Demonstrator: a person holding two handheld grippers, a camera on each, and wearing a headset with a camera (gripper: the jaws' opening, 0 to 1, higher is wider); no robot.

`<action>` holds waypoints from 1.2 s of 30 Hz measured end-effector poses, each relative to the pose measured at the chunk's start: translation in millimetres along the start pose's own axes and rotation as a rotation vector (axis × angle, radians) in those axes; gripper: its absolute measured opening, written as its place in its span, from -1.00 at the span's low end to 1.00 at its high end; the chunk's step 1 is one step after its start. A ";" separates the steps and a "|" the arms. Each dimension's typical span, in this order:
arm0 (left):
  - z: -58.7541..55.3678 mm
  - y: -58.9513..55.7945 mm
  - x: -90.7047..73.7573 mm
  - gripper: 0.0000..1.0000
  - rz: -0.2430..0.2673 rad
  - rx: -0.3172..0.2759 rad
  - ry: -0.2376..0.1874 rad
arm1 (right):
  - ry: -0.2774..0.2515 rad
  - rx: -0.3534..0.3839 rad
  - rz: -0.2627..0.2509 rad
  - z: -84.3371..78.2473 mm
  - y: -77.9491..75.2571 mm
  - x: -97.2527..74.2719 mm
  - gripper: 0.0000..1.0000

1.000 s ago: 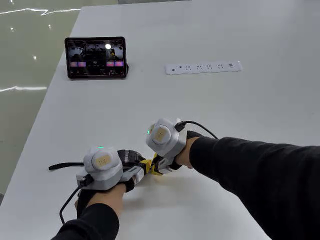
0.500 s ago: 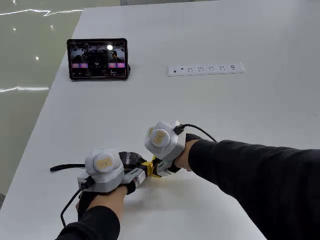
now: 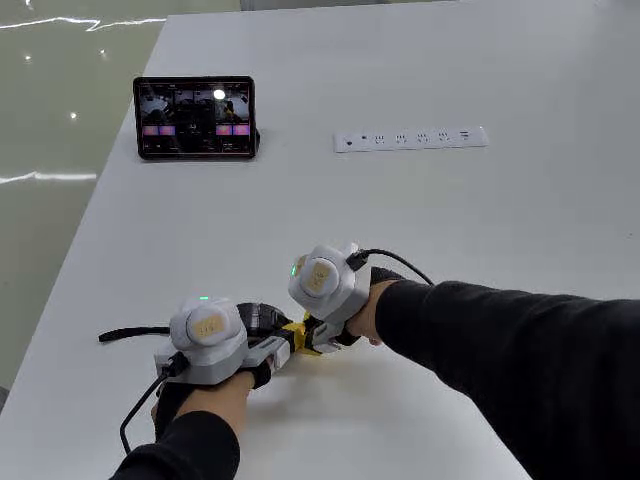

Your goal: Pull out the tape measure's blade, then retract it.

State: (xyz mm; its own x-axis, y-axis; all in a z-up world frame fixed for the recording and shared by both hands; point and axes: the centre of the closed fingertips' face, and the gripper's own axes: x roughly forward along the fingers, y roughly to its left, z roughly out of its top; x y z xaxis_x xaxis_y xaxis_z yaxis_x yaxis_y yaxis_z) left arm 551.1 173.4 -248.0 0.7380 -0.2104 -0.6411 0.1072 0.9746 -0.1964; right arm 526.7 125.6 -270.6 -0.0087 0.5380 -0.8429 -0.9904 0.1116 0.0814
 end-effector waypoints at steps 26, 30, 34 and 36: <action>13.0 -1.3 -8.3 0.28 -0.038 0.019 -0.032 | -0.023 -0.016 -0.057 7.6 -0.7 -6.8 -0.75; 22.7 -0.5 -11.4 0.28 -0.053 0.046 -0.046 | -0.053 0.001 -0.067 10.4 -0.4 -14.0 -0.75; 24.9 2.2 -14.3 0.31 -0.072 0.084 -0.046 | -0.076 0.025 -0.078 8.0 0.8 -22.1 -0.74; 24.6 3.6 -16.2 0.34 -0.077 0.116 -0.046 | -0.088 0.040 -0.083 5.1 1.9 -26.3 -0.75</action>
State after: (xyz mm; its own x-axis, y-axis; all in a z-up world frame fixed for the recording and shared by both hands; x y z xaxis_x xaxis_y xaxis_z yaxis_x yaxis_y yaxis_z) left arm 555.9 182.1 -220.0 0.7544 -0.2838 -0.5919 0.2388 0.9586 -0.1552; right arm 525.8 115.9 -245.5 0.0866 0.5964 -0.7980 -0.9809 0.1909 0.0363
